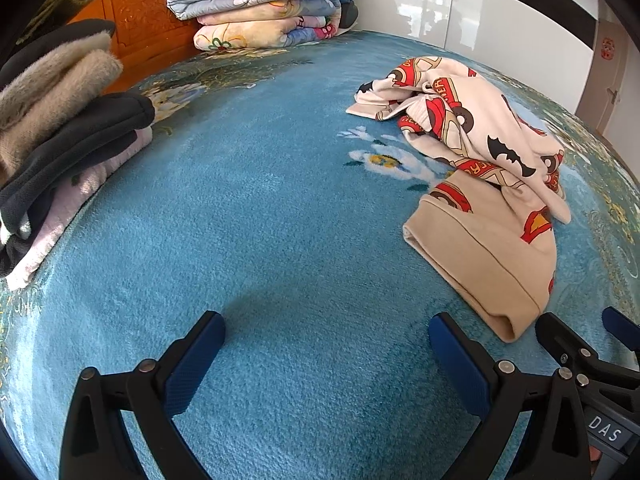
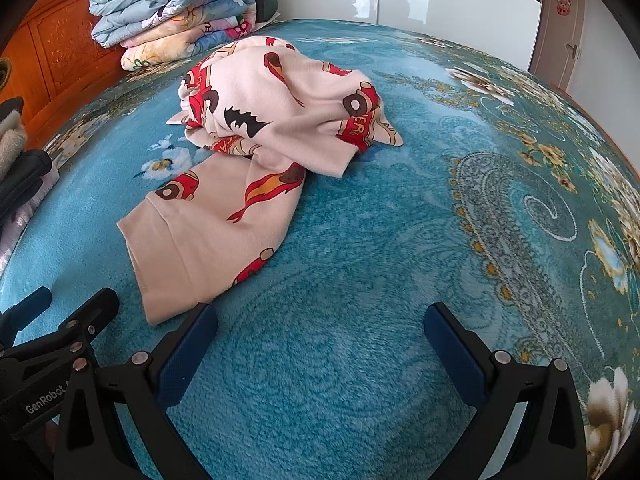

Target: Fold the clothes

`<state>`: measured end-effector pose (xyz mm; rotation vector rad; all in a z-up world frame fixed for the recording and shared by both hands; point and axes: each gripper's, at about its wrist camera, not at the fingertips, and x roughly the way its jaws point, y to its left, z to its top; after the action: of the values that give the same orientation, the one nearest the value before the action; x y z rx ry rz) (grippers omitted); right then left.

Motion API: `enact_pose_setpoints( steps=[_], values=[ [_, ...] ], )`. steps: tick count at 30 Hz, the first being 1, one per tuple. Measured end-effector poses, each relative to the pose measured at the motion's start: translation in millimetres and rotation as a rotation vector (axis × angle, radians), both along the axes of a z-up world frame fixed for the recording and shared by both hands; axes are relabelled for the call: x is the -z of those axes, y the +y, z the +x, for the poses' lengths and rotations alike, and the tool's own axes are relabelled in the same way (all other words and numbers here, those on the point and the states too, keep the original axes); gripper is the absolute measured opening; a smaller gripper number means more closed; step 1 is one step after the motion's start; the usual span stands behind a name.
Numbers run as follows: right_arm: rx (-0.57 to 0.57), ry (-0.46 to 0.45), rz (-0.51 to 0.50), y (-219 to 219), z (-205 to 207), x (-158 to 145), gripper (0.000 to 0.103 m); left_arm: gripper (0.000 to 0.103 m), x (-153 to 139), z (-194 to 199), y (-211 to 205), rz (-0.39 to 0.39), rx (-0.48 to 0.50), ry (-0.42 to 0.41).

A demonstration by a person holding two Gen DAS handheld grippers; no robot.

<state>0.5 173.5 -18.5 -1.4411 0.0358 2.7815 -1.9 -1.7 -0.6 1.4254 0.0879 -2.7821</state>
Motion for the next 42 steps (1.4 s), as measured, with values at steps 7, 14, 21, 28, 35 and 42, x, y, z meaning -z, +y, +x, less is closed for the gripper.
enact_pose_setpoints(
  steps=[7, 14, 21, 28, 35, 42],
  values=[
    [0.001, 0.005, -0.004, -0.6, -1.9, 0.7, 0.103, 0.103, 0.2, 10.0, 0.3, 0.006, -0.006, -0.002],
    [0.001, 0.011, 0.000, -0.3, 0.4, -0.1, 0.103, 0.103, -0.2, 8.4, 1.9, 0.003, 0.001, -0.013],
    [0.028, 0.037, -0.021, 24.9, 4.9, -17.0, 0.103, 0.103, -20.3, -23.7, 31.2, -0.203, 0.118, 0.005],
    [0.240, 0.124, -0.108, 94.9, 9.0, -39.4, 0.103, 0.103, -54.4, -88.8, 86.0, -0.083, 0.184, 0.024],
    [0.242, 0.085, -0.135, 104.7, 3.4, -34.9, 0.103, 0.025, -29.4, -138.8, 99.9, 0.104, 0.096, -0.099],
    [0.242, 0.125, -0.180, 108.5, 9.6, -41.3, 0.103, 0.005, -65.8, -99.1, 76.2, 0.292, 0.055, 0.035]
  ],
)
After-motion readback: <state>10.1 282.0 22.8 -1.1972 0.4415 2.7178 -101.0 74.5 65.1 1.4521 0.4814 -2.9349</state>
